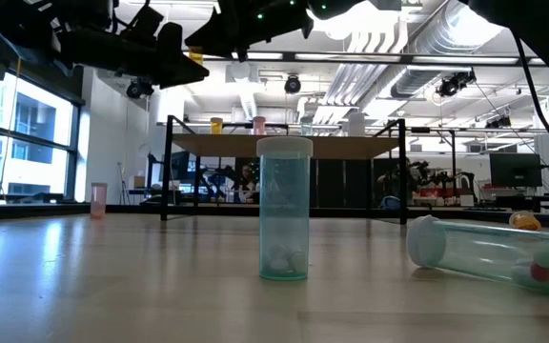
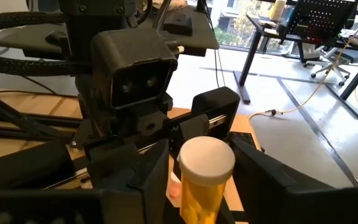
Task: Pick and place medicine bottles onto shelf by color
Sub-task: Put the bottom orange pill bottle on the shelf aligned with the orange pill bottle
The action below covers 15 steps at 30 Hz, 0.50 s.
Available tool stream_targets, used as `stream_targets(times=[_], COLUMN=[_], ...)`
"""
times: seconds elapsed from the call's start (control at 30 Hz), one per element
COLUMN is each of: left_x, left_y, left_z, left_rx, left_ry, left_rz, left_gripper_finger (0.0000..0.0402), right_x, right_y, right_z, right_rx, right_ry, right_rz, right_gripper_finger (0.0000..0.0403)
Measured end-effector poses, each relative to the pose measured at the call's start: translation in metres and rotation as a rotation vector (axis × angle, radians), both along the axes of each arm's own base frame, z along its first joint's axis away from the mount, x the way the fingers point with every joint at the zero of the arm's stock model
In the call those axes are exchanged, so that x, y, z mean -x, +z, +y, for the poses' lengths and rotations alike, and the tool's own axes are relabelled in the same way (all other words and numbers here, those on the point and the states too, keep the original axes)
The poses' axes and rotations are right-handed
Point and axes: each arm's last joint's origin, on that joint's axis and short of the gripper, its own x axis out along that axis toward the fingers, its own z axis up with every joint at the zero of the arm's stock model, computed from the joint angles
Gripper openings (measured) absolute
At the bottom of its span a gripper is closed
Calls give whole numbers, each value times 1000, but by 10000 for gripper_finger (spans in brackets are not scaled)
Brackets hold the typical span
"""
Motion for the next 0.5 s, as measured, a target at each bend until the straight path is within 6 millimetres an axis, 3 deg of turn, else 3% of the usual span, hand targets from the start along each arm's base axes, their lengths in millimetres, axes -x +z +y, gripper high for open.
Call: stream_targets(times=[0.2,0.5], left_x=[0,0], left_y=[0,0], left_z=[0,0], left_rx=[1,1], left_ry=[0,0], left_rz=[1,2], left_gripper_finger=[97,97], right_x=[0,0], right_y=[0,0], right_z=[0,0], right_rx=[-16,-11], right_ry=[-8,-6], right_rz=[0,3], right_gripper_finger=[132,128])
